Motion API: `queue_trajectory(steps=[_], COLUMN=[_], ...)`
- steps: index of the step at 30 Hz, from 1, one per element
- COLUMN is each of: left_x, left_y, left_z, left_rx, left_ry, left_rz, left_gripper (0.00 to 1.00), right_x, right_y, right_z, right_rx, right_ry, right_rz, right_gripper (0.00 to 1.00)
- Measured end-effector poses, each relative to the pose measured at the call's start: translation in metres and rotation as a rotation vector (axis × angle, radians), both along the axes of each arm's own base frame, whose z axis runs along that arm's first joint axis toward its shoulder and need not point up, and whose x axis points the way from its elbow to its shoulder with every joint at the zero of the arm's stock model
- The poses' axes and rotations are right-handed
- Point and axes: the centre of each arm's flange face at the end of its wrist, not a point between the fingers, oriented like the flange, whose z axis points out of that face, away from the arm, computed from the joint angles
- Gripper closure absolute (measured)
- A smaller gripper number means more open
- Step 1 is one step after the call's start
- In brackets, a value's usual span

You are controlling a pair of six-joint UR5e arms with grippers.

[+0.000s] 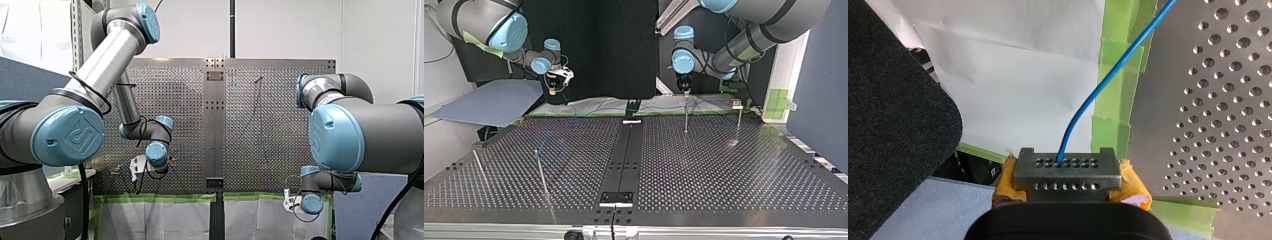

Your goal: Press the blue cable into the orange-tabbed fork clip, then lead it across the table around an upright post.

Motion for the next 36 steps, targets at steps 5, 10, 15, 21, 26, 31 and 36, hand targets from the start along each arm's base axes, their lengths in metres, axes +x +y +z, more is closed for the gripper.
queue_trajectory(steps=[5,10,15,21,26,31,36], left_x=[0.0,0.0,0.0,0.0,0.0,0.0,0.0], left_y=[0.0,0.0,0.0,0.0,0.0,0.0,0.0], left_z=[0.0,0.0,0.0,0.0,0.0,0.0,0.0], left_rx=[0.0,0.0,0.0,0.0,0.0,0.0,0.0], left_ry=[0.0,0.0,0.0,0.0,0.0,0.0,0.0], left_rz=[0.0,0.0,0.0,0.0,0.0,0.0,0.0], left_gripper=[0.0,0.0,0.0,0.0,0.0,0.0,0.0], right_x=[0.002,0.006,0.009,0.01,0.011,0.011,0.011], right_y=[0.001,0.002,0.003,0.004,0.004,0.004,0.004], right_z=[0.0,0.0,0.0,0.0,0.0,0.0,0.0], right_rx=[0.001,0.003,0.004,0.004,0.004,0.004,0.004], right_ry=[-0.001,-0.004,-0.008,-0.009,-0.009,-0.009,-0.009], right_rz=[0.007,0.019,0.029,0.034,0.034,0.034,0.034], right_gripper=[1.0,1.0,1.0,1.0,1.0,1.0,1.0])
